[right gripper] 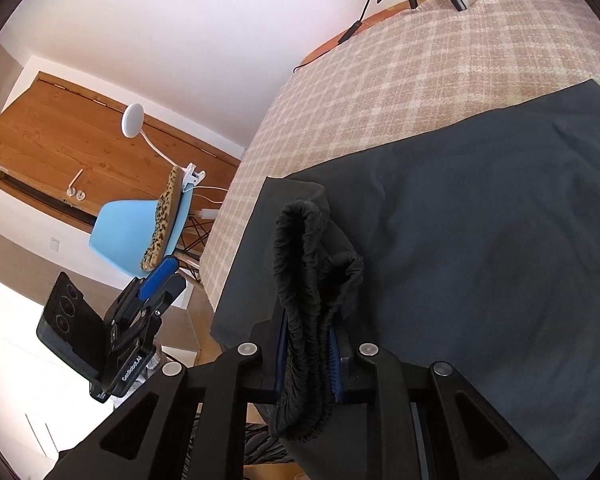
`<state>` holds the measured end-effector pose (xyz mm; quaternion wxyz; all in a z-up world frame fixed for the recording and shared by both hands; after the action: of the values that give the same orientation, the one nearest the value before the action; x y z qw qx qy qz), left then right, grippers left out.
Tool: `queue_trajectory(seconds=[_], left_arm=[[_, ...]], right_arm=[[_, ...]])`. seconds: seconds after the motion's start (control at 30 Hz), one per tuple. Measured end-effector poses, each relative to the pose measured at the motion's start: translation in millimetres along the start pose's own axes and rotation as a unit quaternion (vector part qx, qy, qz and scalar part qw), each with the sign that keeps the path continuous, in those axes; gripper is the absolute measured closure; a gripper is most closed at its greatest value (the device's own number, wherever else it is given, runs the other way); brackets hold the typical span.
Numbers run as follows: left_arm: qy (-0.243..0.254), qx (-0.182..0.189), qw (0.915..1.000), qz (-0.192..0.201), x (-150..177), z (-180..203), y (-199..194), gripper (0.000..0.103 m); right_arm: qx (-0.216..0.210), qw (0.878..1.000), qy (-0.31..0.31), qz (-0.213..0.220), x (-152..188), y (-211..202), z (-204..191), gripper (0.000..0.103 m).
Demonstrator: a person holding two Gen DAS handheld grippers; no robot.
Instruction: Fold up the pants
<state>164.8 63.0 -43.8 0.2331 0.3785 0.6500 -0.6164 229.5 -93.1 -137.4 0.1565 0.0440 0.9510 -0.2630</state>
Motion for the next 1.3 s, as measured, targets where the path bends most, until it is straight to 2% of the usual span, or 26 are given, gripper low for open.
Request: queue_trajectory(seconds=[0.07,0.2,0.27,0.4,0.6,0.73,1.07,1.3], left_arm=[[-0.012,0.018,0.9996,-0.017,5.1,2.7,9.9,0.074],[0.02,0.036,0.9985,-0.037,14.1,27.1,14.3,0.074],[0.029,0.056,0.9971,-0.041,12.5,43.6,17.5,0.074],[0.062,0.095,0.9923,-0.05,8.7,80.4,21.5,0.074],[0.113,0.128,0.9832,-0.065,12.1,128.2,28.9,0.074],[0.137,0.134,0.9789,-0.071,17.3,146.0,31.4,0.074],[0.14,0.143,0.9768,-0.076,15.8,159.5,33.8,0.074],[0.148,0.143,0.975,-0.084,19.2,165.5,37.2,0.074]], right_arm=[[0.011,1.0,0.004,0.011,0.7,-16.3,6.3,0.087],[0.032,0.999,0.016,0.034,3.9,-55.4,20.3,0.087],[0.049,0.998,0.021,0.046,7.0,-75.1,27.4,0.087],[0.089,0.994,0.038,0.056,16.8,-110.2,46.2,0.087],[0.142,0.986,0.061,0.07,26.0,-159.5,69.0,0.087],[0.169,0.98,0.073,0.081,30.1,-192.4,79.5,0.087],[0.235,0.962,0.1,0.096,53.4,-270.2,108.1,0.087],[0.281,0.947,0.115,0.102,60.2,-300.2,129.2,0.087]])
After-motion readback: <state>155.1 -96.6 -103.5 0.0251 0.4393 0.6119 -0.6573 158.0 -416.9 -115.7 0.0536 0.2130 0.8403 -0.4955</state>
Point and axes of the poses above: each gripper's, at about its wrist camera, not at the fingertips, and y roughly the way its jaws point, z to its right, x to its underside, the point moved 3 cm from there along y, roughly the way its jaws point, and after that the axes turned 8 degrees about -x, right-handed, at the moved point
